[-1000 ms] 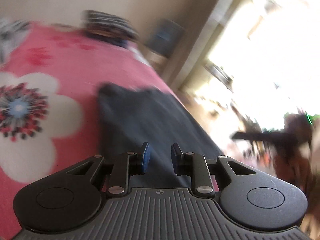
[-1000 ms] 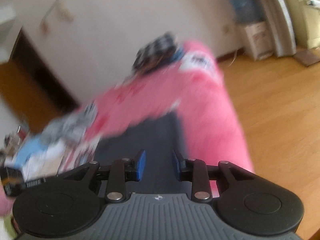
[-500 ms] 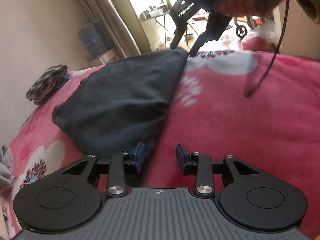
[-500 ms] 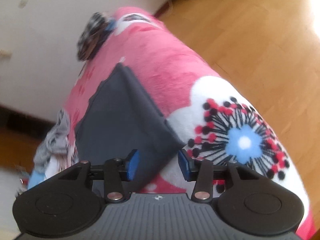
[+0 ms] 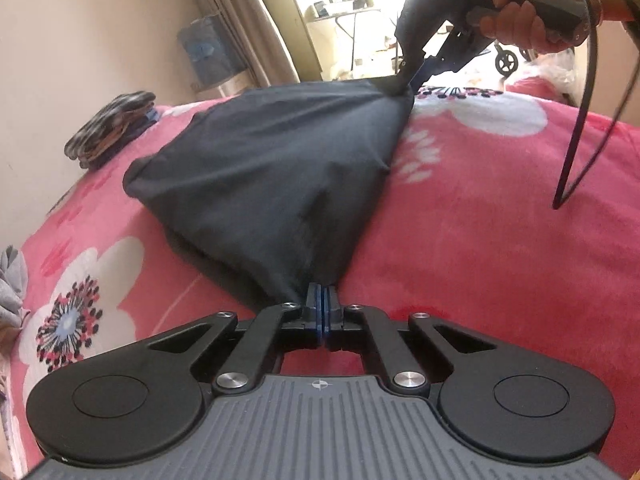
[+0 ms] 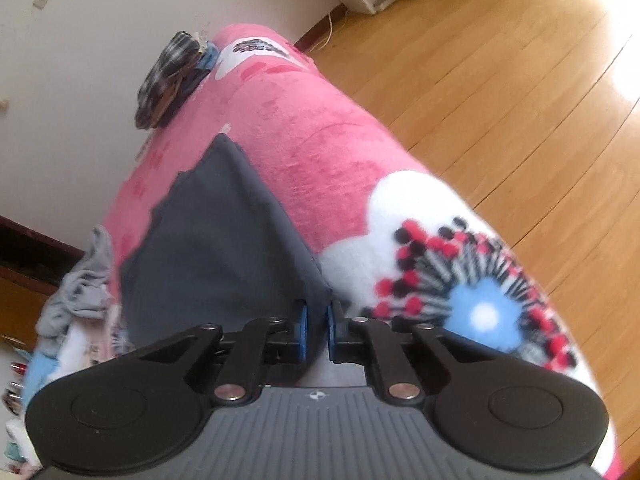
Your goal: Fold clothes
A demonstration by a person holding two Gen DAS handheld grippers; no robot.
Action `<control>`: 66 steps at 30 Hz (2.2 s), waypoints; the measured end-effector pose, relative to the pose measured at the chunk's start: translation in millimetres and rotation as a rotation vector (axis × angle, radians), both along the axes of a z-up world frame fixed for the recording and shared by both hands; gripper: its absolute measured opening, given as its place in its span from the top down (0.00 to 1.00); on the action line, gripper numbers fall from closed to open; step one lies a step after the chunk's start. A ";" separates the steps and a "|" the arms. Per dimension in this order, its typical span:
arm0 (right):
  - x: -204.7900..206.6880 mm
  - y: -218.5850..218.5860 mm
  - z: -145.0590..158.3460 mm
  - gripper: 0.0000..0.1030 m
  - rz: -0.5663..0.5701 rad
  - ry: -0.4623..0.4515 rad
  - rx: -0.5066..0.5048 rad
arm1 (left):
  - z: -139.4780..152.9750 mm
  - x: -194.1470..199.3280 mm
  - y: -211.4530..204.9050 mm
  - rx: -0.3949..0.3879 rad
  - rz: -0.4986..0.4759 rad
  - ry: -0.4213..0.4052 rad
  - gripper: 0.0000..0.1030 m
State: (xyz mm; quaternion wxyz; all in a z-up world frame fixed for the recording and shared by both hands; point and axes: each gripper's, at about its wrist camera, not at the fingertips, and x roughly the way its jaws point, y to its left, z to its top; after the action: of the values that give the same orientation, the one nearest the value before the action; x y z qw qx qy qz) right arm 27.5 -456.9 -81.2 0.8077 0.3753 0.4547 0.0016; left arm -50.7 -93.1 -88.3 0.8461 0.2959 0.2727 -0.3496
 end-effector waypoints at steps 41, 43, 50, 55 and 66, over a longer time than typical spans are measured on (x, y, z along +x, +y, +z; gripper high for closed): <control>-30.9 136.7 64.9 0.67 0.445 -0.374 -0.616 | 45.2 44.5 11.8 -0.325 0.452 0.253 0.42; -33.2 138.8 69.7 0.62 0.435 -0.384 -0.609 | 51.9 42.9 17.3 -0.358 0.473 0.265 0.36; -33.7 138.0 77.9 0.62 0.388 -0.354 -0.547 | 66.7 38.7 28.9 -0.368 0.557 0.259 0.13; -35.0 141.5 79.6 0.62 0.374 -0.326 -0.525 | 73.5 33.7 34.6 -0.390 0.586 0.254 0.04; -43.7 136.4 84.7 0.56 0.331 -0.294 -0.489 | 80.5 30.9 39.5 -0.417 0.627 0.291 0.01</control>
State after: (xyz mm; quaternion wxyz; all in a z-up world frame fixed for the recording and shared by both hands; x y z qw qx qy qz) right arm -16.1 -320.4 3.5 0.9197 0.0870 0.3749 0.0776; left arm -19.8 -53.5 -7.8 0.9061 -0.0320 0.3900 -0.1608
